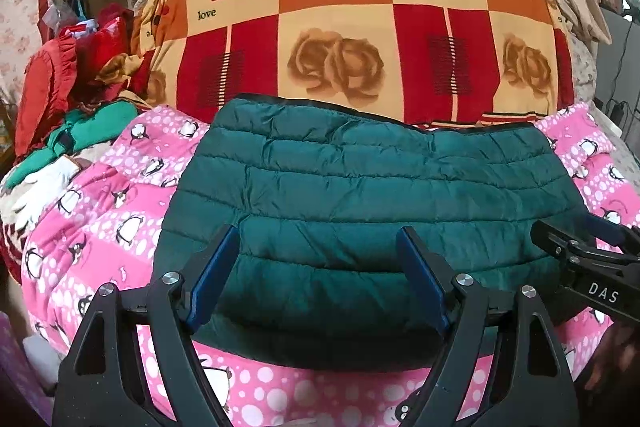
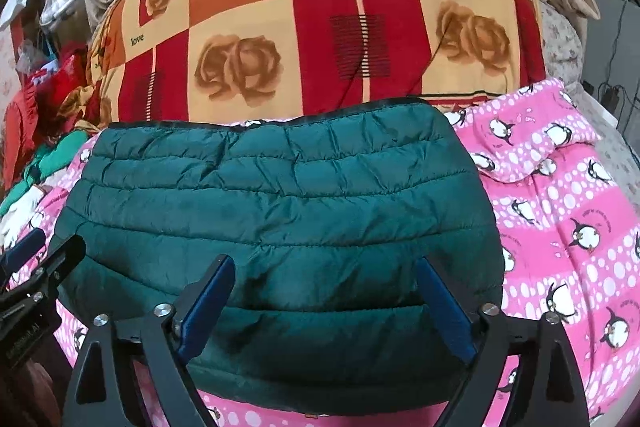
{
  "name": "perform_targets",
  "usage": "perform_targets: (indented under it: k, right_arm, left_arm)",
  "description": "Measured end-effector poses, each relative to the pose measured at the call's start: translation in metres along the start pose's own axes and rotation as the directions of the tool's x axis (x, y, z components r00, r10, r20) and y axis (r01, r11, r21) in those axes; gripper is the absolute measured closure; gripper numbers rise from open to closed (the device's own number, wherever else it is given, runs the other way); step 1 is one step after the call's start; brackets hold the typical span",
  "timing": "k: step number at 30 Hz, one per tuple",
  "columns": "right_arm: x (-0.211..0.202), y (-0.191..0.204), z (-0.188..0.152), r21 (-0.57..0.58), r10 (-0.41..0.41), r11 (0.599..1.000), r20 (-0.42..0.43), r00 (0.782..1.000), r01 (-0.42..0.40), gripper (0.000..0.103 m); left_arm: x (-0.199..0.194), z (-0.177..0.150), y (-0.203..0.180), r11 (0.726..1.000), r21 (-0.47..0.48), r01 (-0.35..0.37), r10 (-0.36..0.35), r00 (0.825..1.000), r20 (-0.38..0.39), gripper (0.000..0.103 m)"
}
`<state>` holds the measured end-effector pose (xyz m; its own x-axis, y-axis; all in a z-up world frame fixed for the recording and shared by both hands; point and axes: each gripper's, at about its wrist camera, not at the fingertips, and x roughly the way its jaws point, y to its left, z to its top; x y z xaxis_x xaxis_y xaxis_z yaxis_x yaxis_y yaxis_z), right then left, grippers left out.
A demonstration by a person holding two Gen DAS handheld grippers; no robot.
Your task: Fold large clothes
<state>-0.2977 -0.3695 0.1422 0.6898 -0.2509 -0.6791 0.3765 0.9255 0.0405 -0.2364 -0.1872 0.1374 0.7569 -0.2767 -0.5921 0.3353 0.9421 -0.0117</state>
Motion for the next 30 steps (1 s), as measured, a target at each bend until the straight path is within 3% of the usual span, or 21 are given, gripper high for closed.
perform_targets:
  k: [11,30]
  right_arm:
    - [-0.001,0.008,-0.003,-0.024,-0.008,1.000,-0.002,1.000,0.007,0.009]
    - [-0.003,0.013,-0.003,-0.039,-0.019,0.999,0.011,1.000,0.019,0.009]
  left_arm:
    - [-0.005,-0.001,0.005,0.999,-0.037,0.008,-0.007,1.000,0.029,0.022]
    - [-0.001,-0.004,0.009,0.997,-0.072,0.019,-0.018,1.000,0.010,0.022]
